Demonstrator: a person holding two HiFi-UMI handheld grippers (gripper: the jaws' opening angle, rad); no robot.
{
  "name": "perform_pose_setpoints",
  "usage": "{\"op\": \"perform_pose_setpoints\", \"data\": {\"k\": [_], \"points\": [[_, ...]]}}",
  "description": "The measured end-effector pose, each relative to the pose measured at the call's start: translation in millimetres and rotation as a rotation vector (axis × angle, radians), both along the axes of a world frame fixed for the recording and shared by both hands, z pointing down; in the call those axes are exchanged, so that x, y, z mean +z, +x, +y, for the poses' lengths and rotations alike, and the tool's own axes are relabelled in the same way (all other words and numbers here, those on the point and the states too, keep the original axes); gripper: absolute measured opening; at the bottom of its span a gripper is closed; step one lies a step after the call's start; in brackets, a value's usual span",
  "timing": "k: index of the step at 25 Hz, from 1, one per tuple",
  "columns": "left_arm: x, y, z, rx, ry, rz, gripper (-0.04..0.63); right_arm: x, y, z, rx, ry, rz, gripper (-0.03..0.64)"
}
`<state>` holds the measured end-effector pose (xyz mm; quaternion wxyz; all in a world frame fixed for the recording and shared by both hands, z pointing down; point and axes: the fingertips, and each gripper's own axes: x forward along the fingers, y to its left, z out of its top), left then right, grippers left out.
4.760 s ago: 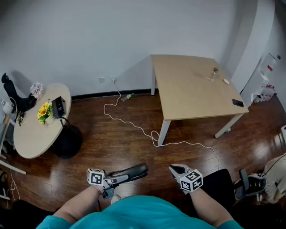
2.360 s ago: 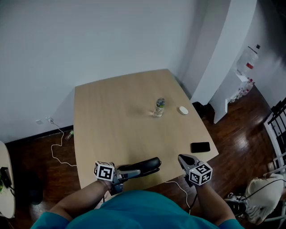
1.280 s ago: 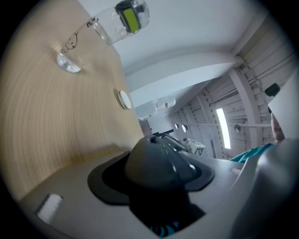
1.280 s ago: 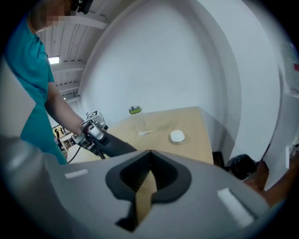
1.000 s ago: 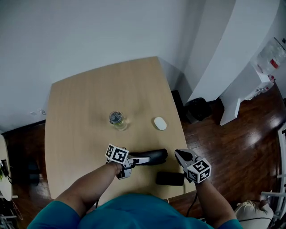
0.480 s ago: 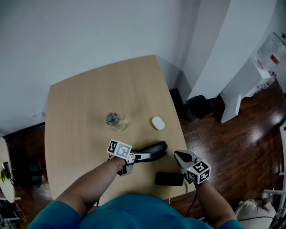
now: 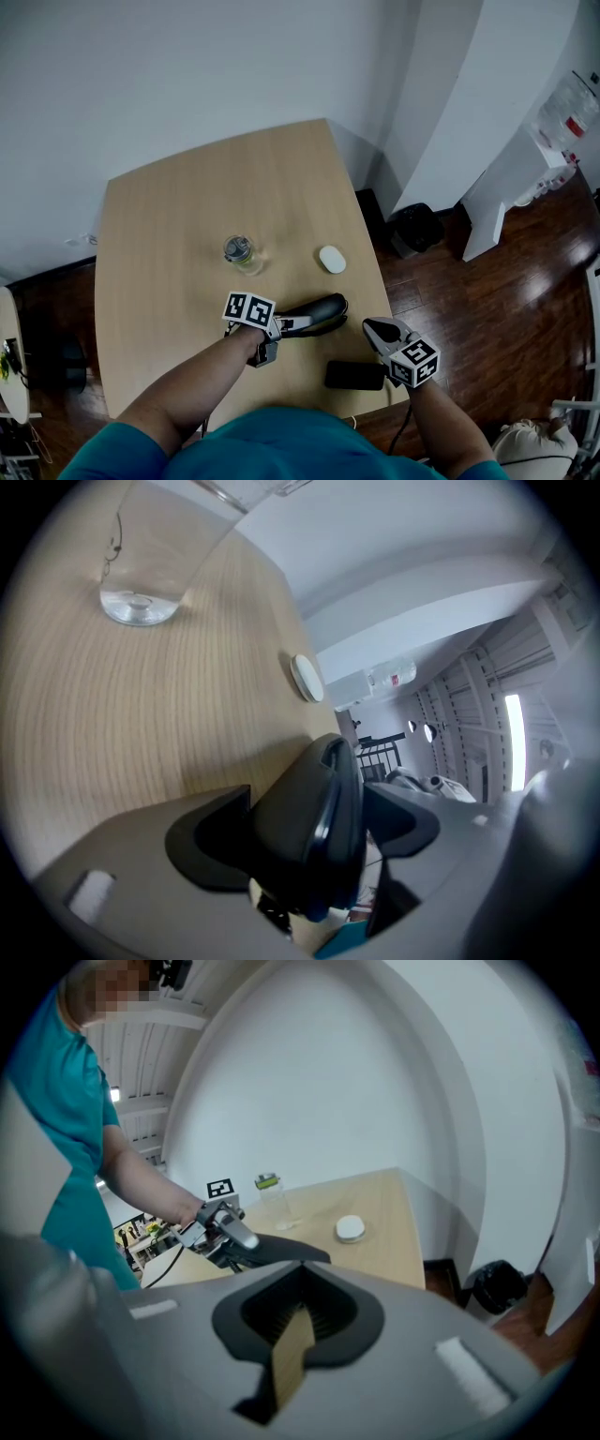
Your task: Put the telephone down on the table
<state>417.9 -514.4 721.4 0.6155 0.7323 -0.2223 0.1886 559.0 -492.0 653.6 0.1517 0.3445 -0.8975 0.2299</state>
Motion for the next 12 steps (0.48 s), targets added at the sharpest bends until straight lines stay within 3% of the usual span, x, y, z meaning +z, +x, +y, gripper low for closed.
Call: {"op": "perform_pose_setpoints", "data": {"k": [7,10,12], "points": [[3,-17,-7,-0.039,0.033,-0.128,0.417,-3,-2,1,-0.005,0.007,0.002,0.003],[4,-31,-15,-0.059,0.096,-0.240,0.428,-5,-3,1,-0.004,0.007,-0.002,0.003],[2,-39,-20,-0.066,0.150,-0.276,0.430,-6,-3,2,-0.006,0.009,-0.004,0.003]]}}
